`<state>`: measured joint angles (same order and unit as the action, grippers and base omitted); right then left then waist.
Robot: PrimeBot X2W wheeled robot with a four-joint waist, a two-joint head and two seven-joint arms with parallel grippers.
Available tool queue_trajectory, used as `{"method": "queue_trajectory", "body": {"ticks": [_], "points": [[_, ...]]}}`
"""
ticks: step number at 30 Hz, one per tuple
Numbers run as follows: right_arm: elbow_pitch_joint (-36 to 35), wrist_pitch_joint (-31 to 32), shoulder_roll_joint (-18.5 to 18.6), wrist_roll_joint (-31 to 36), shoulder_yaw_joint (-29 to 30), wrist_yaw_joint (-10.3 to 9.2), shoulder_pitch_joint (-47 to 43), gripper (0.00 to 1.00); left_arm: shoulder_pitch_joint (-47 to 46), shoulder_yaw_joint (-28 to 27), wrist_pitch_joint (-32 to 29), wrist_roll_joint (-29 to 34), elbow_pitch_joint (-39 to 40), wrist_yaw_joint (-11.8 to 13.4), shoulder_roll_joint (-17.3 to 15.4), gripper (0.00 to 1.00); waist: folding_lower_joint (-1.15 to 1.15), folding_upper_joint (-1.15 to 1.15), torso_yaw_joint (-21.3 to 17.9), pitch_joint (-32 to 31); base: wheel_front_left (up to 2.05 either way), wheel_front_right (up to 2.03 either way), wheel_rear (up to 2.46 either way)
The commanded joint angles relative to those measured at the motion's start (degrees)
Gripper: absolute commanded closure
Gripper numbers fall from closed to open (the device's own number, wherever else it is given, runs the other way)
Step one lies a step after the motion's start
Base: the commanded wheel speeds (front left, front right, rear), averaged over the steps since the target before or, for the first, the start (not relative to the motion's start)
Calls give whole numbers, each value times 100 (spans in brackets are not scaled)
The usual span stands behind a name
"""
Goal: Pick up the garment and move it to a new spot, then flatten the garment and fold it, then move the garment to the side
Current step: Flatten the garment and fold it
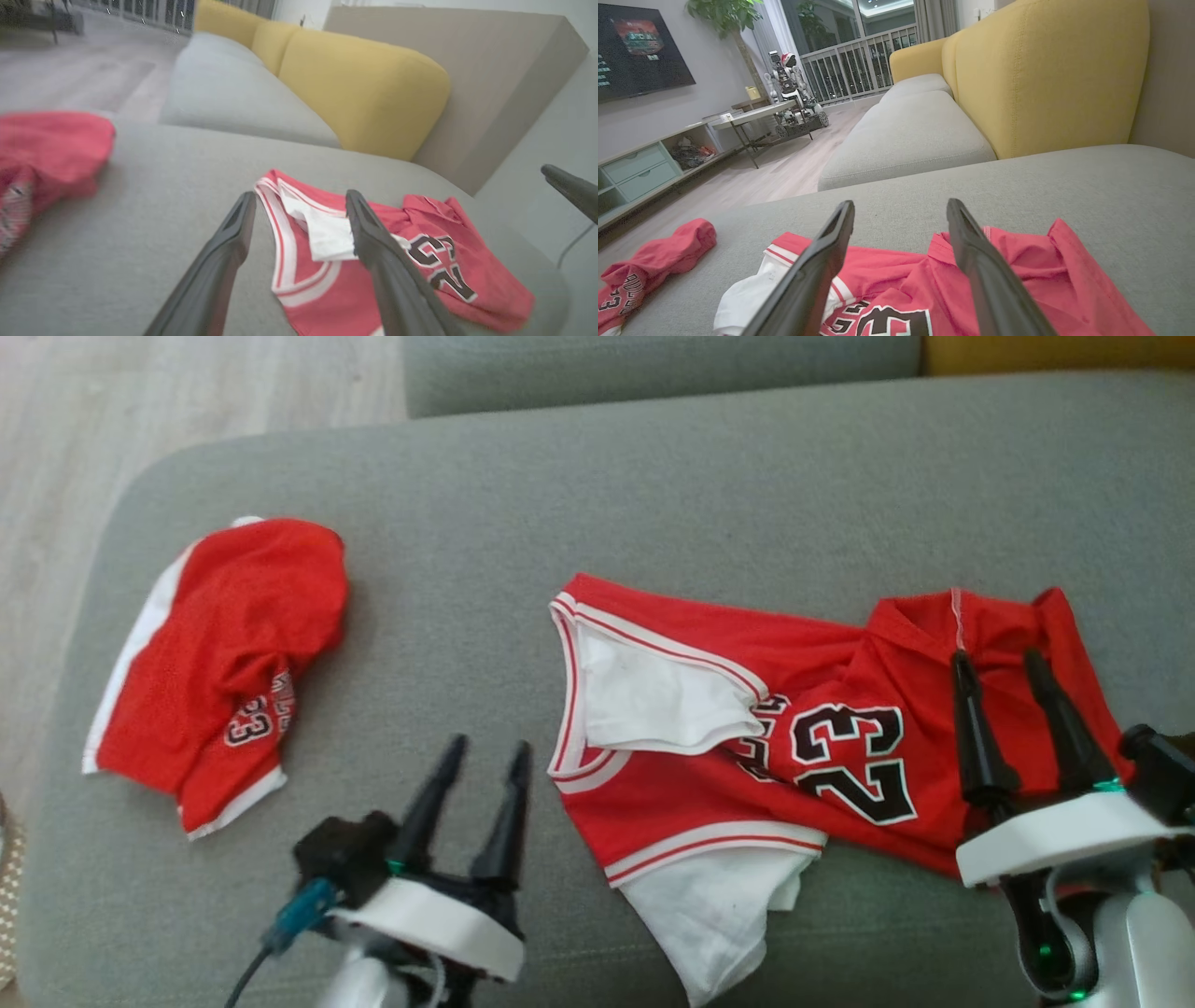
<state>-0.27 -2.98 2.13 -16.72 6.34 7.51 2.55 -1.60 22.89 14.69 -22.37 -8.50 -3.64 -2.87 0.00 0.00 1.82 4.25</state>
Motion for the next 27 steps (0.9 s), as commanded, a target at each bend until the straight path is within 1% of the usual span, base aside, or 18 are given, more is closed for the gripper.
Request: {"method": "queue_trajectory", "body": {"ticks": [1, 5, 9, 12, 13, 16, 18, 21, 23, 24, 25, 27], "points": [[-243, -55, 75, -6, -165, -2, 239, 0, -423, -27, 31, -241, 7, -81, 0, 0, 0, 0, -113, 111, 0, 0, 0], [-231, -50, 75, 18, -258, -2, 356, 0, -925, 312, 31, -718, -642, -158, 0, 0, 0, 0, -300, 259, 0, 0, 0], [-246, -73, 75, 27, -422, -2, 513, 0, -1474, 583, -34, -1231, -1339, -109, 0, 0, 0, 0, -468, 416, 0, 0, 0], [-246, -119, 75, 10, -496, -2, 613, 0, -1856, 736, -138, -1374, -1843, -58, 0, 0, 0, 0, -565, 526, 0, 0, 0], [-246, -119, 75, 10, -496, -2, 613, 0, -1856, 736, -138, -1374, -1843, -58, 0, 0, 0, 0, -565, 526, 0, 0, 0], [-224, -192, 75, -33, -511, -2, 660, 0, -2128, 869, -263, -1526, -2293, 2, 0, 0, 0, 0, -621, 604, 0, 0, 0], [-198, -237, 75, 104, -463, -2, 664, 0, -2270, 934, -259, -1576, -2525, 48, 0, 0, 0, 0, -653, 642, 0, 0, 0], [-124, -296, 75, 191, -396, -2, 679, 0, -2435, 1039, -212, -1691, -2741, 40, 0, 0, 0, 0, -671, 686, 0, 0, 0], [-80, -325, 75, 188, -404, -2, 696, 0, -2535, 1133, -155, -1756, -2789, -23, 0, 0, 0, 0, -685, 704, 0, 0, 0], [-60, -337, 75, 186, -408, -2, 703, 0, -2578, 1167, -121, -1786, -2789, -51, 0, 38, 0, 0, -690, 711, 0, 0, 0], [-39, -348, 75, 185, -411, -2, 709, 0, -2614, 1195, -88, -1805, -2780, -74, 0, 100, 0, 0, -694, 714, 0, 0, 0], [5, -365, 75, 183, -408, -2, 718, 0, -2669, 1230, -36, -1799, -2772, -92, 0, 100, 0, 0, -699, 720, 0, 0, 0]]}}
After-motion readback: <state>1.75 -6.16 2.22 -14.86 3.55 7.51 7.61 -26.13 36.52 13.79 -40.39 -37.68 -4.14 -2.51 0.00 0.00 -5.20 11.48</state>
